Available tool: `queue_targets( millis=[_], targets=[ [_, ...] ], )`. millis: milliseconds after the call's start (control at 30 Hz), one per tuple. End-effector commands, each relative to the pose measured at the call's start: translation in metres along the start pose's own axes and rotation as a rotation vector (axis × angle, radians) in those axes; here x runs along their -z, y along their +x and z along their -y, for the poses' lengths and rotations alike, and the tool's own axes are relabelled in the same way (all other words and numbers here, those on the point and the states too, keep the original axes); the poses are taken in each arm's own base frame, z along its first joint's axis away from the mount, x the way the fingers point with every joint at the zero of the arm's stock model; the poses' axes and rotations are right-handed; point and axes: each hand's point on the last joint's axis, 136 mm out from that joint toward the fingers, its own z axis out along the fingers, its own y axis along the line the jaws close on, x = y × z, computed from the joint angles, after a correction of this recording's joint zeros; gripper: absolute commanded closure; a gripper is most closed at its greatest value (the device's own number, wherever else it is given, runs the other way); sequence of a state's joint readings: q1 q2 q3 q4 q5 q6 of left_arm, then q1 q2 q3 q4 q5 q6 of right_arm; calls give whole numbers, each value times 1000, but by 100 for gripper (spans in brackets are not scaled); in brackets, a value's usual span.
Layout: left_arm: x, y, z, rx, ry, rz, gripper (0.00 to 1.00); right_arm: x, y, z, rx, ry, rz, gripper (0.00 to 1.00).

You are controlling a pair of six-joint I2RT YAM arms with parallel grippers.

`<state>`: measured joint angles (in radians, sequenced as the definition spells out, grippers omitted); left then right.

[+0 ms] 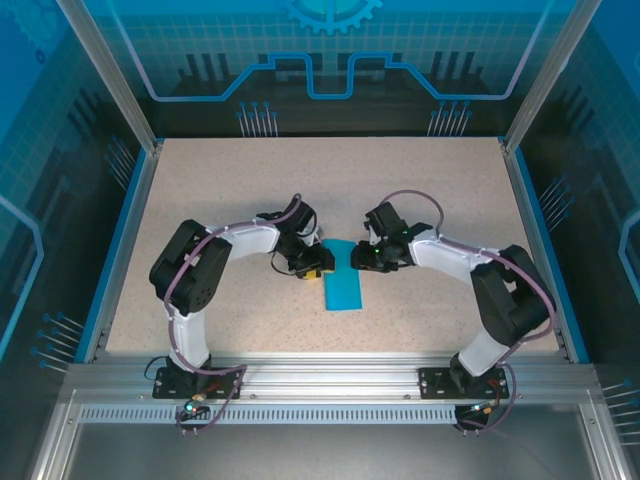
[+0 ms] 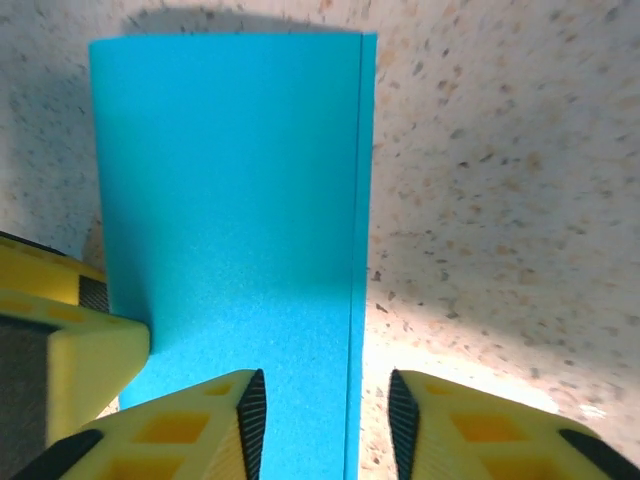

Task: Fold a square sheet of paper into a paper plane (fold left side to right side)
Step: First fold in half a square sheet of paper at the center of the table.

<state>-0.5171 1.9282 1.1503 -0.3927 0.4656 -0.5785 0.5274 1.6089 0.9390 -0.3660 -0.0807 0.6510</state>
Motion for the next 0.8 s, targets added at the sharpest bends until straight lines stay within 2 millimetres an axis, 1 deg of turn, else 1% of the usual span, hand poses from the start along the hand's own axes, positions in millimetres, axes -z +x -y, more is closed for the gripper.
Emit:
queue_targets(
  millis=[0, 67, 100, 367, 533, 767],
  targets=[
    [-22, 10, -13, 12, -69, -47, 53, 17, -6, 19, -27, 64, 78, 55],
    [-23, 10, -14, 13, -81, -52, 53, 25, -9, 25, -47, 71, 110, 52],
    [-23, 10, -13, 13, -83, -53, 53, 27, -6, 31, -63, 77, 117, 50],
    [-29, 13, -15, 10, -120, -75, 53, 50, -8, 44, -148, 24, 231, 38],
    [-33, 13, -15, 10, -129, -82, 53, 59, -6, 52, -165, 24, 253, 36],
    [-35, 13, -13, 3, -139, -86, 53, 65, -4, 58, -174, 27, 268, 35]
  ],
)
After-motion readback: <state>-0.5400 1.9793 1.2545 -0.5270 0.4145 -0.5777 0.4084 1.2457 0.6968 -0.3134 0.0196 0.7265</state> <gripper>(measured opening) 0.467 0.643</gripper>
